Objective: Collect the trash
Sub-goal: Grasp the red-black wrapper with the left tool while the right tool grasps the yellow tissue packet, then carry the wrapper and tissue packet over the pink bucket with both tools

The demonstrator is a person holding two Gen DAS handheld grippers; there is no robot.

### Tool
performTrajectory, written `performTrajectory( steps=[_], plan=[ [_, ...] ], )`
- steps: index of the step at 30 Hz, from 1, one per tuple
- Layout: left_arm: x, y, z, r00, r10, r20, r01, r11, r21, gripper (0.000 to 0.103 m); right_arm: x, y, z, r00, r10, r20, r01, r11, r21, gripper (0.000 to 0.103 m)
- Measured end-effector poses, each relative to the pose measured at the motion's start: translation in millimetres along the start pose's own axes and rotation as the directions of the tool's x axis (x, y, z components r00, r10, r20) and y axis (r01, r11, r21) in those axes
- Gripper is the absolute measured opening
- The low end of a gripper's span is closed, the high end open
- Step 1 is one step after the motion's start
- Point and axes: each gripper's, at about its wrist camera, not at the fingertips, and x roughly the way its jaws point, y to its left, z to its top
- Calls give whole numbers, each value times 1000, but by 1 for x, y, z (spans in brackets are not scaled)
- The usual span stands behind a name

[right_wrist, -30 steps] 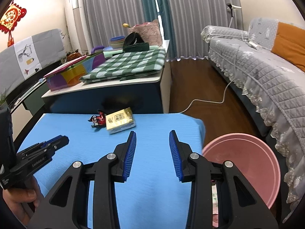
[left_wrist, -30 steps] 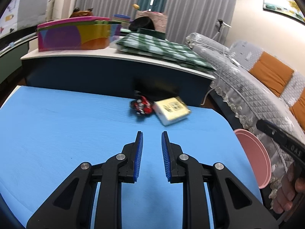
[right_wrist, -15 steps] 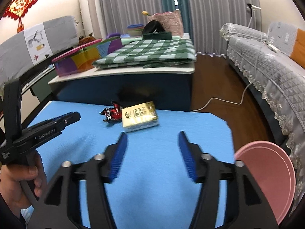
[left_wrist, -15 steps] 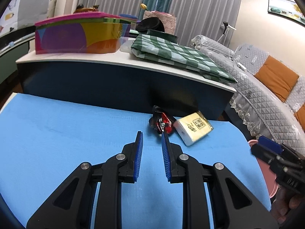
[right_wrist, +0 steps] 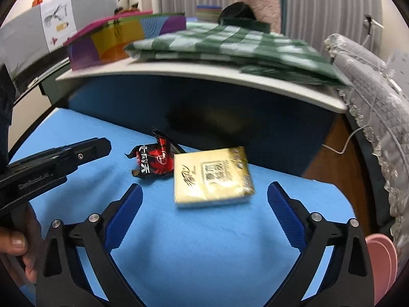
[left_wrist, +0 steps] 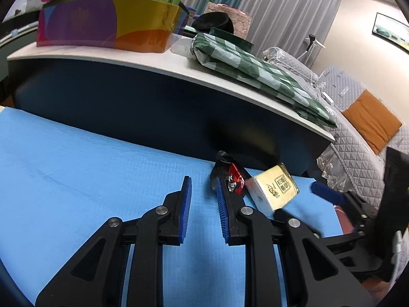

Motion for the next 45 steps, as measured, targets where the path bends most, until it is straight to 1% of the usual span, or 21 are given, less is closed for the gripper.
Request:
performTrajectory(
  steps=[1,4,5,6,7,8,10,13,16,20,23,24,25,29,34,39,43,45],
  plan=[
    [2,0,1,1000,-3,-3,3,1000,-5,32,4,1,1,1000,-6,-12,6,1000,-9,96],
    [9,-2,5,1000,-21,-5,21,1000,-22,37,10,-1,1,999,-23,-25,22,1000,-13,95],
    [10,-3,6,1000,-28,-6,28,999,-24,38,11,-2,1,999,-20,-28,20,1000,-7,93],
    [14,-5,7,999,-34,-11,34,999,-25,42,13,-4,0,999,-10,-33,10,1000,1,92],
    [16,-6,7,999,-36,-15,36,999,-24,44,14,-6,0,999,-5,-37,6,1000,3,86],
    [18,-7,7,999,-36,-18,36,999,-23,44,15,-7,-1,999,-6,-40,6,1000,5,80],
    [23,-8,7,999,-40,-29,39,999,-32,44,14,-10,-2,999,4,-40,-4,1000,22,73],
    [32,-10,6,997,-47,-55,44,998,-46,44,11,-15,-4,1000,11,-27,-10,999,37,72],
    [39,-19,4,996,-45,-77,42,998,-35,44,4,-20,-8,1000,-7,-7,7,999,51,72],
    [49,-28,1,993,-27,-113,25,1000,-15,43,-8,-33,-14,1000,-25,-6,26,997,79,72],
    [51,-32,-3,991,-2,-131,2,1000,3,37,-20,-39,-19,999,-35,-5,35,996,85,72],
    [51,-34,-4,991,0,-132,1,1000,9,28,-23,-40,-21,999,-38,-4,38,995,89,72],
    [49,-34,-5,992,8,-128,-6,1000,16,28,-29,-42,-23,999,-40,-3,40,995,95,72],
    [36,-46,-7,993,22,-115,-16,998,52,28,-46,-44,-28,999,-45,4,45,993,113,72],
    [11,-59,-8,995,48,-88,-39,993,108,27,-83,-44,-33,998,-56,31,51,990,132,72],
    [-26,-70,-11,996,71,-44,-64,987,146,27,-124,-41,-37,995,-76,72,66,990,128,72],
    [-59,-82,-14,997,76,0,-75,980,187,27,-164,-37,-43,989,-96,113,83,989,121,72],
    [-74,-89,-18,997,72,14,-73,979,193,27,-180,-36,-45,986,-104,129,88,988,124,72]
  ],
)
